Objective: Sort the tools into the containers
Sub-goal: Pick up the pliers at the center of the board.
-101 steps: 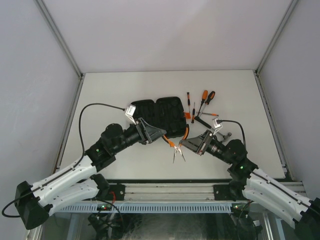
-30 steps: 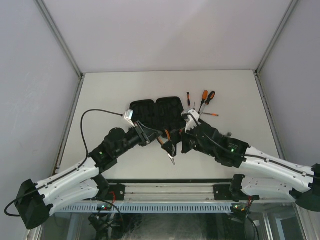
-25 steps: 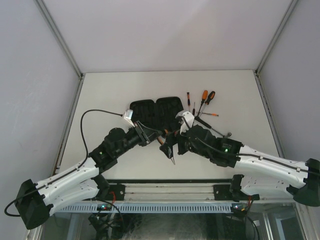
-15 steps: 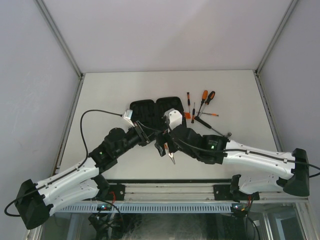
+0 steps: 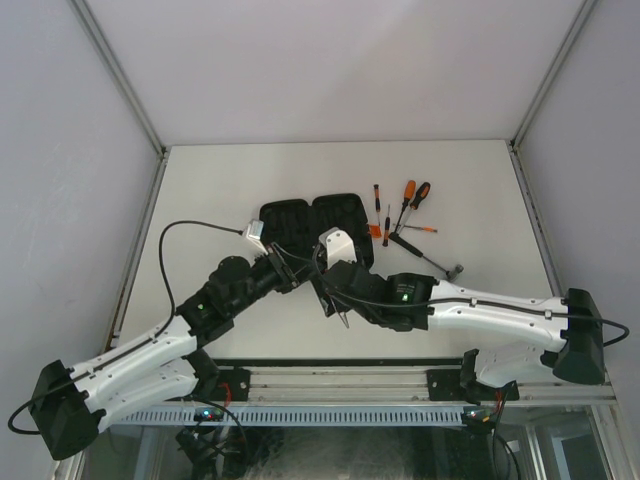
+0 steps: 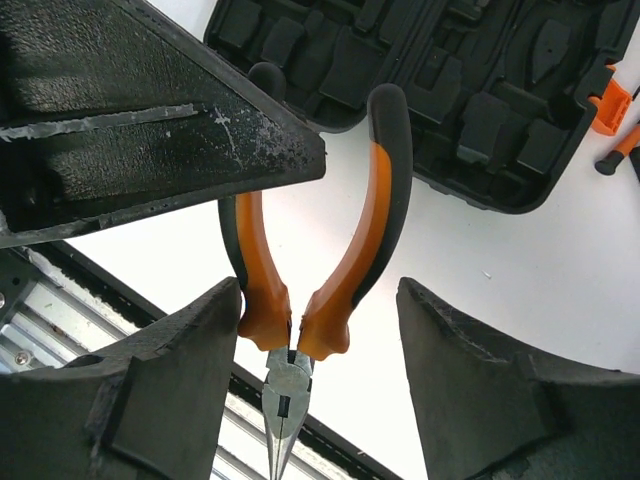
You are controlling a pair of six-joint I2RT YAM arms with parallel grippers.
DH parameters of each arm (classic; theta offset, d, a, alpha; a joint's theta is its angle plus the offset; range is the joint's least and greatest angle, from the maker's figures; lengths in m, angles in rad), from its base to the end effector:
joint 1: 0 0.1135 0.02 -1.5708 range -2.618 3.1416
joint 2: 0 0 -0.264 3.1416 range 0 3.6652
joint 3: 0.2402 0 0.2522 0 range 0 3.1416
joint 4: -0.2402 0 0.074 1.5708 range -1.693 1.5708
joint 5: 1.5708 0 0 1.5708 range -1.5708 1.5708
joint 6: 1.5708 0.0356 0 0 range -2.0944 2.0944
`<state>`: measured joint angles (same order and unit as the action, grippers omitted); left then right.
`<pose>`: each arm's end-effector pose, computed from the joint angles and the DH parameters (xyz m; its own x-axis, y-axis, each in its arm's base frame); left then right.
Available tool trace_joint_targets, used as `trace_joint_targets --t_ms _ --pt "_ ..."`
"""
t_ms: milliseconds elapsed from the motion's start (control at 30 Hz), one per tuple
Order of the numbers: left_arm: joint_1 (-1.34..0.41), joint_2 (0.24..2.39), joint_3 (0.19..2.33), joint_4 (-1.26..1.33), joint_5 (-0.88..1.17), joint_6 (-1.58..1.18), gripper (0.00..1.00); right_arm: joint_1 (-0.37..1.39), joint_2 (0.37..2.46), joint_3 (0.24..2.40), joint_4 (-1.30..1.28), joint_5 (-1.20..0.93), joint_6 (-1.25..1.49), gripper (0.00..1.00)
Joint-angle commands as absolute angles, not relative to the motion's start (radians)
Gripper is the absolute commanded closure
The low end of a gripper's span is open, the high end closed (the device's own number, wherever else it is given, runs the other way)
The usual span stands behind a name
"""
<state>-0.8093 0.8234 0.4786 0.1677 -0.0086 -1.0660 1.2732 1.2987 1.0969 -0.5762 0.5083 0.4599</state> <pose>0.1377 -0.1440 0.2615 -0.6872 -0.5476 -0.4774 0.2408 0.4483 -0.8608 0.0975 0.2587 0.3037 -0.5100 -0.3405 -0.7899 -0.5659 0.8244 0.0101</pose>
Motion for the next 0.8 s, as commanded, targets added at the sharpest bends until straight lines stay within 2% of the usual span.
trace_joint_targets --t_ms 0,200,367,500,667,700,767 --pt "-0.815 0.795 0.492 0.209 -0.028 -1.096 1.00 1.284 1.305 1.139 -0.553 0.538 0.453 0.38" --pt "-0.815 0.786 0.489 0.203 -0.038 -1.105 1.00 1.284 1.323 1.138 -0.545 0.529 0.457 0.39" --pt "-0.815 0.788 0.491 0.196 -0.040 -1.108 1.00 1.284 1.337 1.138 -0.522 0.518 0.461 0.46" --pt "-0.815 0.785 0.490 0.190 -0.042 -1.116 1.00 1.284 1.348 1.145 -0.513 0.508 0.462 0.60" --pt "-0.815 0.778 0.488 0.177 -0.042 -1.111 0.99 1.283 1.353 1.147 -0.519 0.513 0.472 0.86" --pt "-0.815 0.775 0.488 0.176 -0.042 -1.109 0.97 1.282 1.353 1.146 -0.523 0.515 0.475 0.89" --pt "-0.815 0.774 0.486 0.175 -0.041 -1.107 0.86 1.281 1.349 1.146 -0.535 0.526 0.485 0.95"
